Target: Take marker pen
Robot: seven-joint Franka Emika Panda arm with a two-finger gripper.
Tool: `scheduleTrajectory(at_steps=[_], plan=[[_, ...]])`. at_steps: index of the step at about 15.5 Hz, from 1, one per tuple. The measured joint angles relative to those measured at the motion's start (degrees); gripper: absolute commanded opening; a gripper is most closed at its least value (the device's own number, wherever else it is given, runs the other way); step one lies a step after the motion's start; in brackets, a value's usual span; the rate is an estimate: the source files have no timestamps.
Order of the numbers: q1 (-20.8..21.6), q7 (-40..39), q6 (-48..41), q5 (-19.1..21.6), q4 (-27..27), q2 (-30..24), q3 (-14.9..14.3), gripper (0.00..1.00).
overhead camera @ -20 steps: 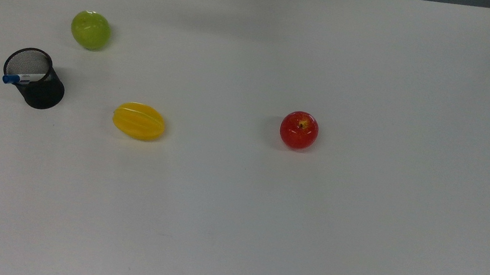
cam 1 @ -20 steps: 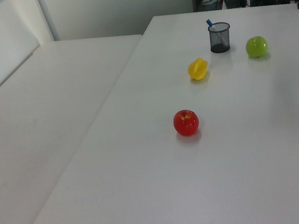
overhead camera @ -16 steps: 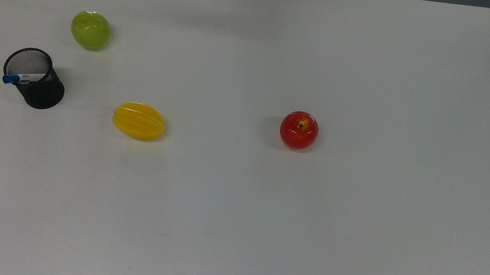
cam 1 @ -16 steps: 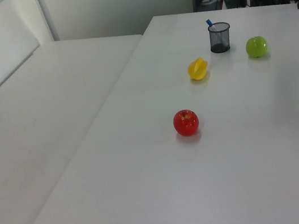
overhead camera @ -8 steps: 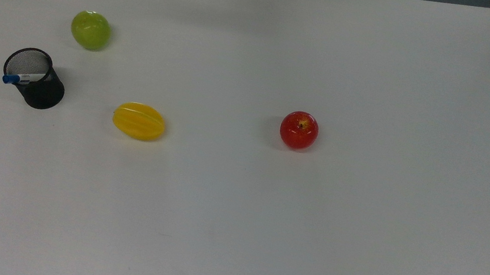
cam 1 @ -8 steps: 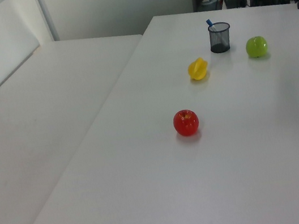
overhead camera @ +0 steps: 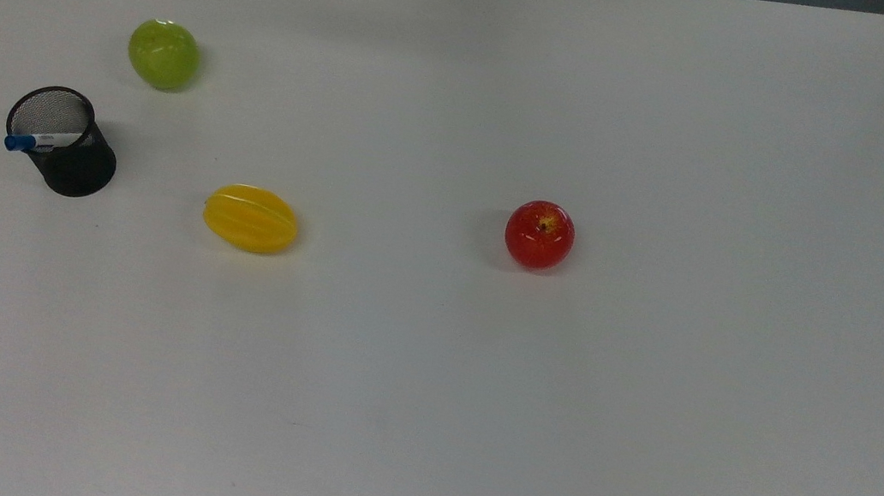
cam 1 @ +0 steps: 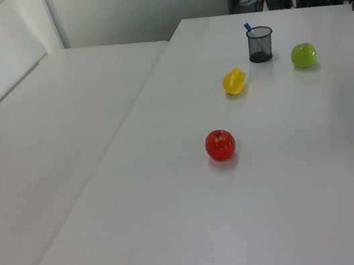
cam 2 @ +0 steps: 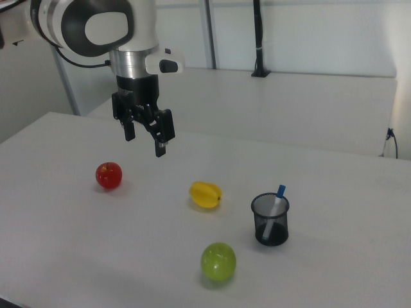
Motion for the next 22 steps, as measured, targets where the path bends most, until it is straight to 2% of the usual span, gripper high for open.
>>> scheduleTrajectory(at_steps=[4, 15, 20, 22], plan=[[0.0, 0.0, 0.5, 0.0, 0.1, 0.0, -1.0, 1.00], [-0.2, 0.0, 13.8, 0.0, 0.2, 3.6, -2.3, 1.00], [-0.2, 0.0, 21.7, 0.2, 0.2, 6.5, -6.6, 1.00], [-0.2, 0.0, 25.8, 2.1, 0.2, 8.3, -8.5, 1.00]])
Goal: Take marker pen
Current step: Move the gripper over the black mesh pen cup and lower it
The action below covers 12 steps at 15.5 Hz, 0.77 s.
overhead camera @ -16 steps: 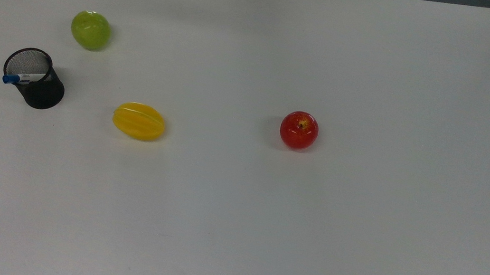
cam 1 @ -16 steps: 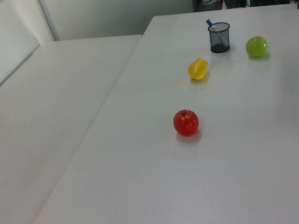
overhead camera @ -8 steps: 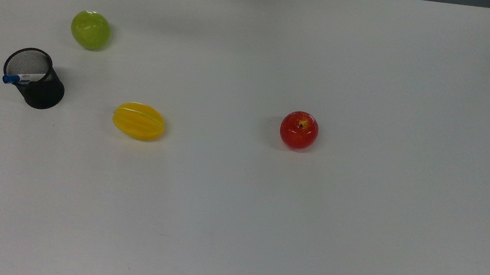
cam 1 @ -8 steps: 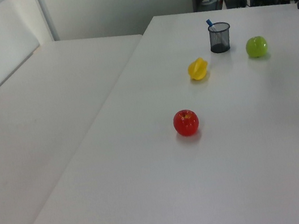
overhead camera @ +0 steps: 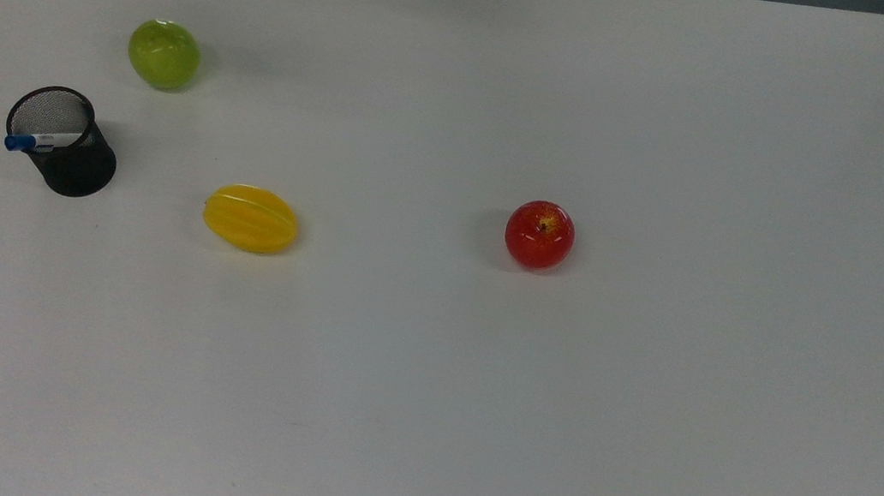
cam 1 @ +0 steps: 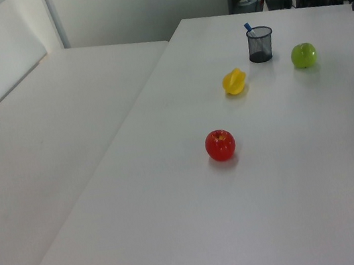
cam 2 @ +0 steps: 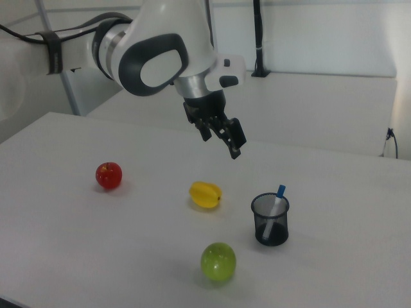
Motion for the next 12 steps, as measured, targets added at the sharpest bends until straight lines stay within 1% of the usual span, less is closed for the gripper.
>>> scheduleTrajectory(at_steps=[2, 6, 12], plan=[[0.0, 0.0, 3.0, 1.5, 0.0, 1.3, -1.5, 1.00], [-0.1, 0.0, 9.4, 2.1, 0.0, 4.0, -3.7, 1.00], [-0.2, -0.4, 19.5, 2.7, 0.0, 10.1, -4.1, 1.00]])
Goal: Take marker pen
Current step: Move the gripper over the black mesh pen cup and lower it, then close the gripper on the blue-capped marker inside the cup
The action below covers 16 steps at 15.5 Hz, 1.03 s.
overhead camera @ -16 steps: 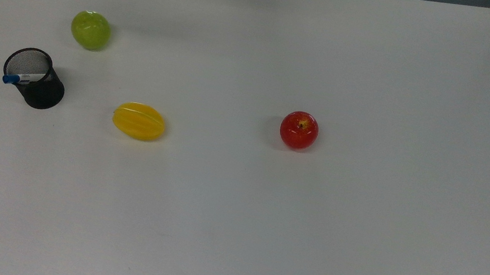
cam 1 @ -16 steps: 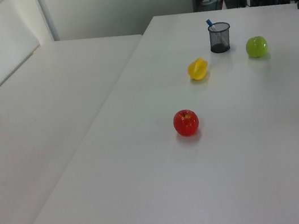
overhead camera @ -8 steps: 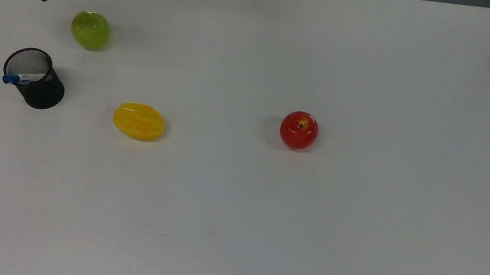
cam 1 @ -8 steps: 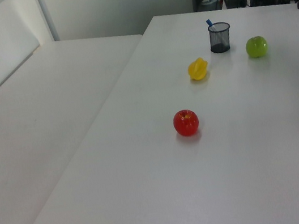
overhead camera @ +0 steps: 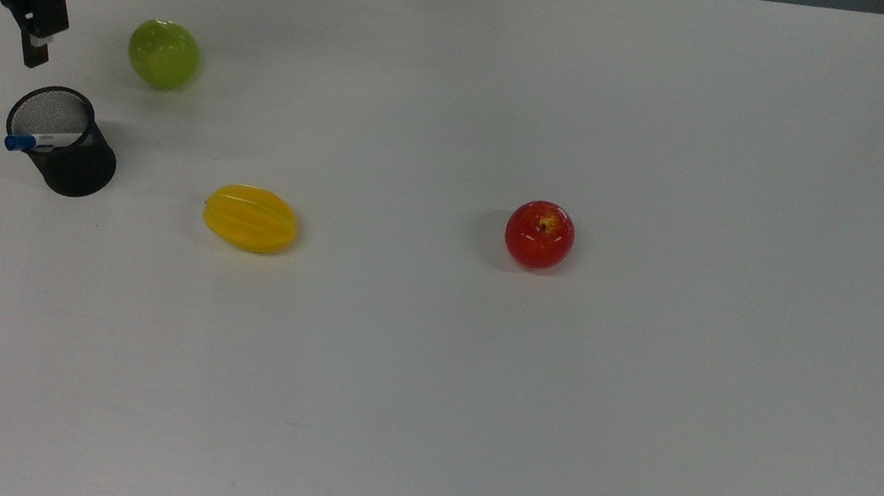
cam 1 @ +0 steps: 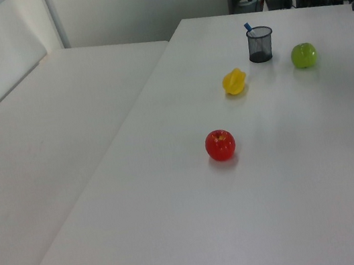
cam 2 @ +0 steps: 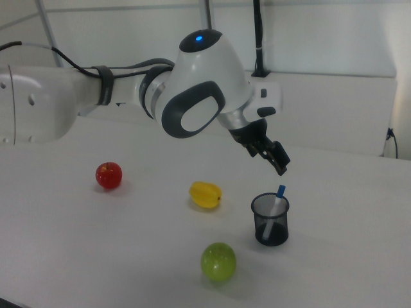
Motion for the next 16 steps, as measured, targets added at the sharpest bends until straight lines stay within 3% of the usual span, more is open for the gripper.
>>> scheduleTrajectory(at_steps=[6, 10, 16], plan=[[-1.0, -8.6, 4.6, 5.6, 0.0, 3.6, -0.4, 0.93], [-1.1, -9.5, 5.0, 5.8, 0.0, 4.9, -0.4, 0.90], [-1.1, -10.6, 7.4, 5.8, -0.1, 7.9, -0.4, 0.74]])
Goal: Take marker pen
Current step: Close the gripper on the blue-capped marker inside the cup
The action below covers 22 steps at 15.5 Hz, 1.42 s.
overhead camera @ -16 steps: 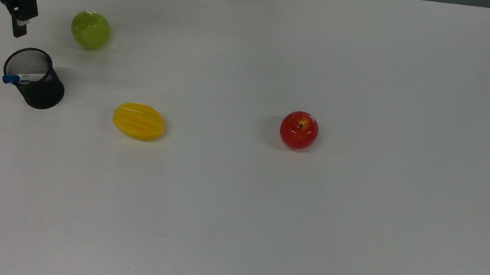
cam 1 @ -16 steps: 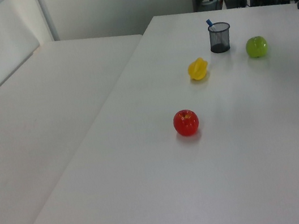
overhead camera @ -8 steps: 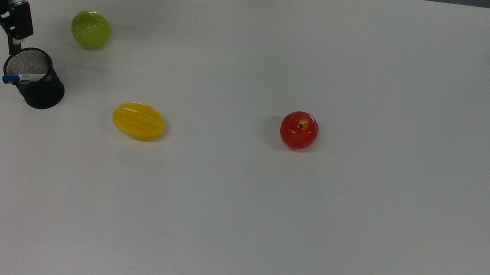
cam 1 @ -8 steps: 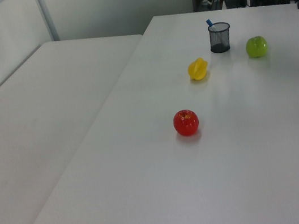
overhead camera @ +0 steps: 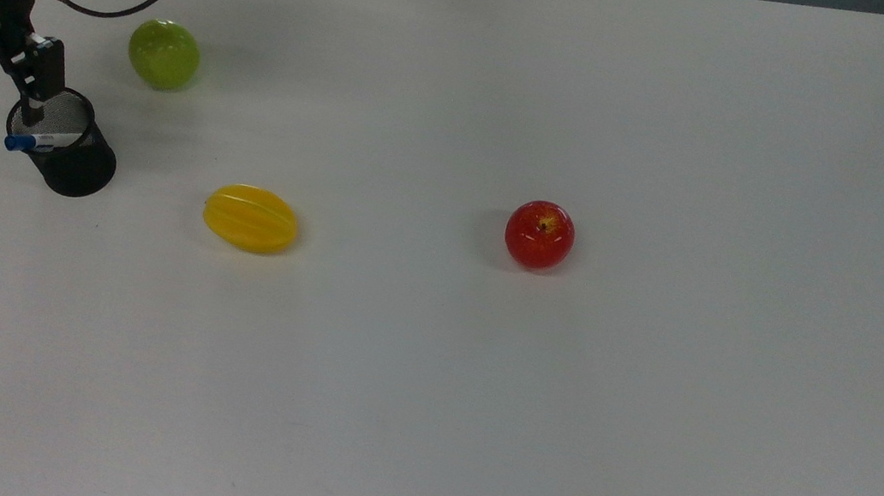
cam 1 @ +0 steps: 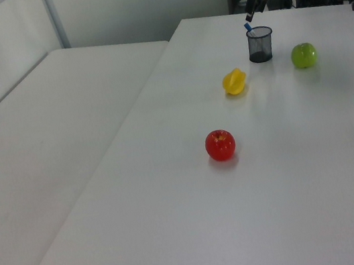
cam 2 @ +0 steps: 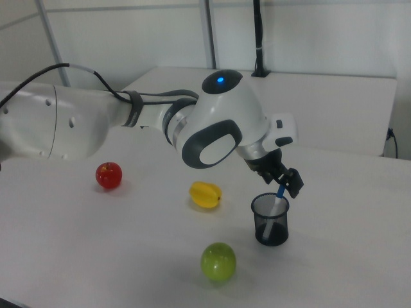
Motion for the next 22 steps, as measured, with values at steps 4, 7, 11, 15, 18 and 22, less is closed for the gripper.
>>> scheduleTrajectory(at_steps=[4, 7, 11, 15, 18, 22], plan=[[0.0, -0.9, 2.3, 3.1, 0.0, 2.7, 0.0, 0.66], [-0.3, -2.1, 2.4, 4.2, 0.0, 3.0, -0.1, 0.45], [-0.4, -2.4, 2.4, 4.4, 0.1, 3.0, -0.1, 0.27], [-0.4, -2.5, 2.4, 4.4, 0.2, 3.0, -0.1, 0.13], [-0.5, -2.5, 2.5, 4.4, 0.3, 2.9, -0.1, 0.04], [-0.5, -2.5, 2.5, 5.4, 0.5, 2.9, -0.1, 0.04]])
